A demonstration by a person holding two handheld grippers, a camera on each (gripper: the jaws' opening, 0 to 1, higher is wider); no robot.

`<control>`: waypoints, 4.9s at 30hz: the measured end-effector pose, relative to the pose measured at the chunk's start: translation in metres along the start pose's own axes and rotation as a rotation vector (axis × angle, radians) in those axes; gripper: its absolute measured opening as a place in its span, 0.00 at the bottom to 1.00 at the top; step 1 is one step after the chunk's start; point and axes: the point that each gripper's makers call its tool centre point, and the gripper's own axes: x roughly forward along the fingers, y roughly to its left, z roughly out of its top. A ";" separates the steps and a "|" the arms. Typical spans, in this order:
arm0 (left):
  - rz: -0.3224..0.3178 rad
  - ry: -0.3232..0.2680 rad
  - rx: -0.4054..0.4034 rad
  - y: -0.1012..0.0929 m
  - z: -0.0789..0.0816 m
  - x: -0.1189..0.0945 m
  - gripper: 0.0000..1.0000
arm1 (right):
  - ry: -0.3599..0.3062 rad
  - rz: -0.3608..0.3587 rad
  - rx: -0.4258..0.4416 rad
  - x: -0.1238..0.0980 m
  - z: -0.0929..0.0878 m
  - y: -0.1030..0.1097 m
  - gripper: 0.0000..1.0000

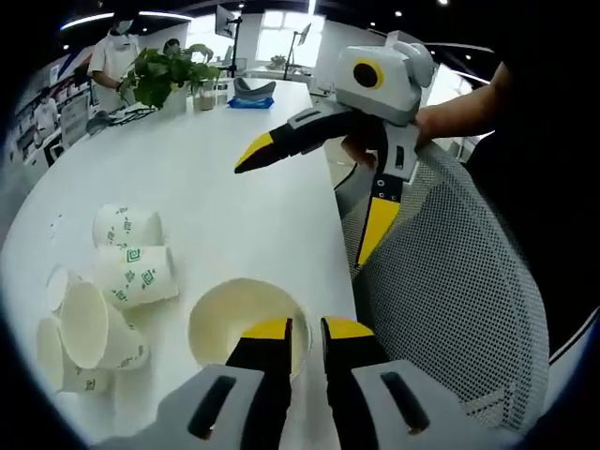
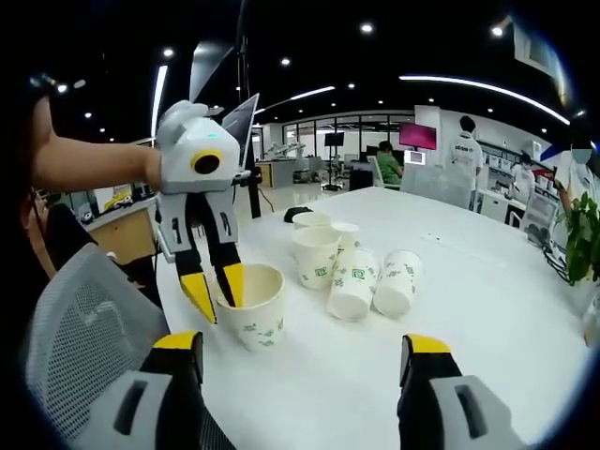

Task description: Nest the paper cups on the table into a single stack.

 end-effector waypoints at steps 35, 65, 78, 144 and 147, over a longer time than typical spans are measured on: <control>0.221 -0.163 0.002 0.049 0.030 -0.057 0.20 | -0.039 -0.033 0.014 -0.003 0.007 -0.010 0.91; 0.443 -0.121 -0.115 0.142 -0.005 -0.061 0.18 | -0.033 -0.073 0.029 -0.006 0.006 -0.017 1.00; 0.406 -0.062 -0.082 0.143 -0.007 -0.044 0.11 | -0.019 -0.072 0.023 -0.005 0.003 -0.017 0.98; 0.426 0.021 -0.022 0.085 -0.002 -0.093 0.00 | -0.010 -0.073 0.007 -0.005 0.001 -0.017 0.93; 0.426 0.017 -0.013 0.081 0.005 -0.098 0.00 | -0.013 -0.073 0.009 -0.005 0.002 -0.017 0.94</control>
